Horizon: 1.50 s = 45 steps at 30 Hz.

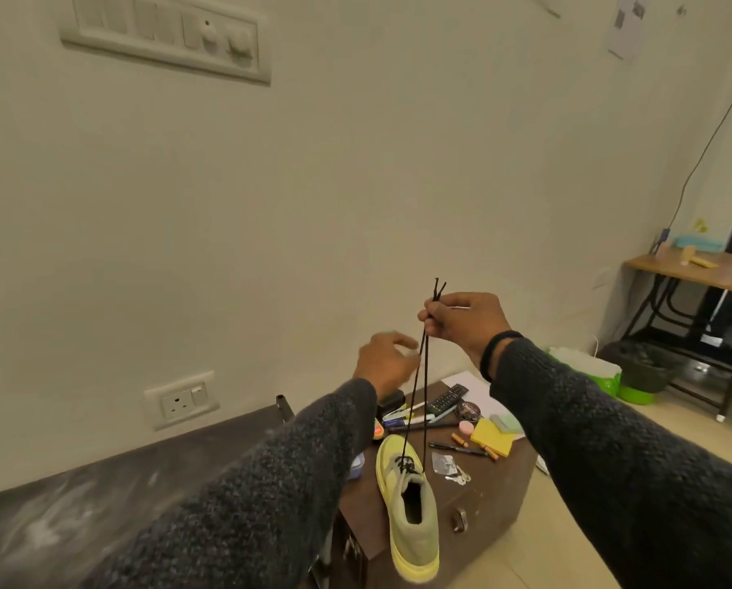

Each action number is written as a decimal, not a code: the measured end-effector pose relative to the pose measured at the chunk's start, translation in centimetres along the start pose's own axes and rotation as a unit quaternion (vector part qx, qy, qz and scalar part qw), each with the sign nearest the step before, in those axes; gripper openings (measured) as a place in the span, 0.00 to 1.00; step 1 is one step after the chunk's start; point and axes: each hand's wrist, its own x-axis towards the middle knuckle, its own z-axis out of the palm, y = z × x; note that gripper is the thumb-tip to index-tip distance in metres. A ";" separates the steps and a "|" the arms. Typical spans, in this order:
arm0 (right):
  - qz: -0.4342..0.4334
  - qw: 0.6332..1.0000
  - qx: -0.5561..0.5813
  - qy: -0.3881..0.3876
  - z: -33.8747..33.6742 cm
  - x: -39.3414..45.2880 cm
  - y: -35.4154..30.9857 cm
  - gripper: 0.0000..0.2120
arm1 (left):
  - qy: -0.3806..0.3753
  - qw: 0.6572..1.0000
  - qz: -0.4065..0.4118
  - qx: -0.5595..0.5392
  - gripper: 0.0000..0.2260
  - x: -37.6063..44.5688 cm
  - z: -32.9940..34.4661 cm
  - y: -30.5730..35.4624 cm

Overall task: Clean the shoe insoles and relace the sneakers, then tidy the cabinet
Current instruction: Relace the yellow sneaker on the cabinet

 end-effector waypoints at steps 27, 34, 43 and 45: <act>0.331 0.901 0.027 -0.279 -2.7 3.1 15.7 0.12 | -0.011 0.986 -0.164 0.035 0.07 4.4 0.7 -5.4; 0.228 0.880 -0.229 -0.347 -3.7 3.4 14.1 0.11 | -0.096 0.894 -0.393 -0.193 0.04 1.2 3.0 -12.3; -0.097 0.637 -0.683 -0.345 1.0 -2.3 14.4 0.08 | -0.191 0.734 -0.500 -0.417 0.09 -2.9 9.5 -16.5; -0.161 0.604 -0.704 -0.337 1.0 -4.6 15.8 0.08 | -0.167 0.718 -0.510 -0.442 0.14 -2.7 10.4 -17.0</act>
